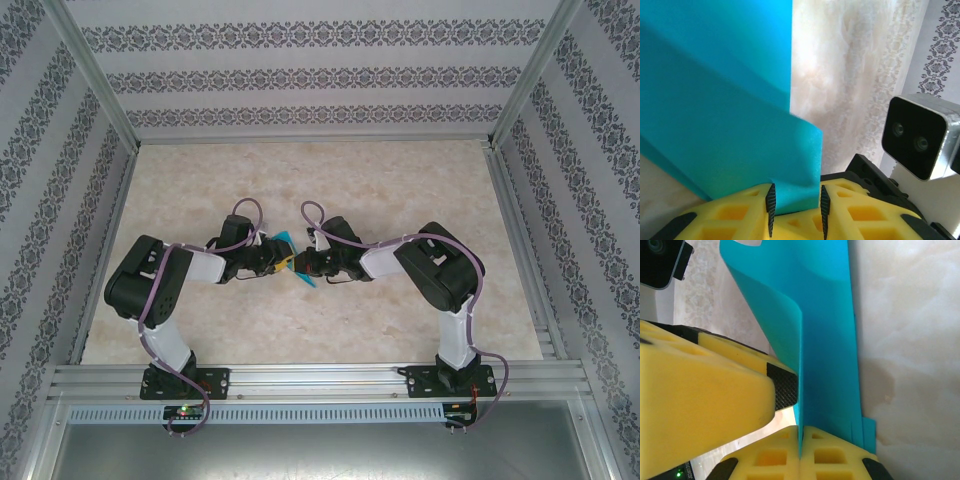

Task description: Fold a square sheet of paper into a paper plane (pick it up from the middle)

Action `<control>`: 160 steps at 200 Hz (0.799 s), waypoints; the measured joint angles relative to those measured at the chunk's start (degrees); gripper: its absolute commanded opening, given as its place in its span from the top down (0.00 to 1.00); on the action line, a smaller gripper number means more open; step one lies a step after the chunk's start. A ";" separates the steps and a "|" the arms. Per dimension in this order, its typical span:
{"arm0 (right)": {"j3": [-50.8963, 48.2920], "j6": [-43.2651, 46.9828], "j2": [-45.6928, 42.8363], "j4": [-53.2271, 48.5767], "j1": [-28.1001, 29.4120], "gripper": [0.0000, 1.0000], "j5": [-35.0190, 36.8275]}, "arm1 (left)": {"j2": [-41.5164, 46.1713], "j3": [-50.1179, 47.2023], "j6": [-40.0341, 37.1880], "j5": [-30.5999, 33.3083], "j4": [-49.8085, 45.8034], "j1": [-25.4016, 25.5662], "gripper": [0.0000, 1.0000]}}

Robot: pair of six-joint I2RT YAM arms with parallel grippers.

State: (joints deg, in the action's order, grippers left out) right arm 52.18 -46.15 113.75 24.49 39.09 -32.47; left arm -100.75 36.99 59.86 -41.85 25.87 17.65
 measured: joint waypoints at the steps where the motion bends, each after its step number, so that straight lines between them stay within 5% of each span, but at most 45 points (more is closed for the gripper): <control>1: 0.02 0.00 0.00 -0.02 0.00 1.00 0.00 | -0.02 0.00 -0.02 0.02 -0.02 0.00 0.67; 42: 0.37 0.02 0.04 -0.76 0.00 1.00 -0.04 | -0.79 0.46 -0.31 0.15 -0.98 0.00 0.67; 116: 1.64 3.45 -2.82 -9.75 0.00 0.79 0.02 | -0.76 1.97 -0.92 0.92 -4.44 0.31 0.65; 160: 2.29 6.32 -4.13 -15.93 -0.13 0.78 -0.11 | -0.92 2.64 -0.90 0.90 -5.66 0.31 0.65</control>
State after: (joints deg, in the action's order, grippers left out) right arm 54.48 -39.83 109.62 8.56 38.96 -32.58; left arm -101.67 39.64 58.96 -40.95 20.21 17.96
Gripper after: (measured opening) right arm 0.217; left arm 0.348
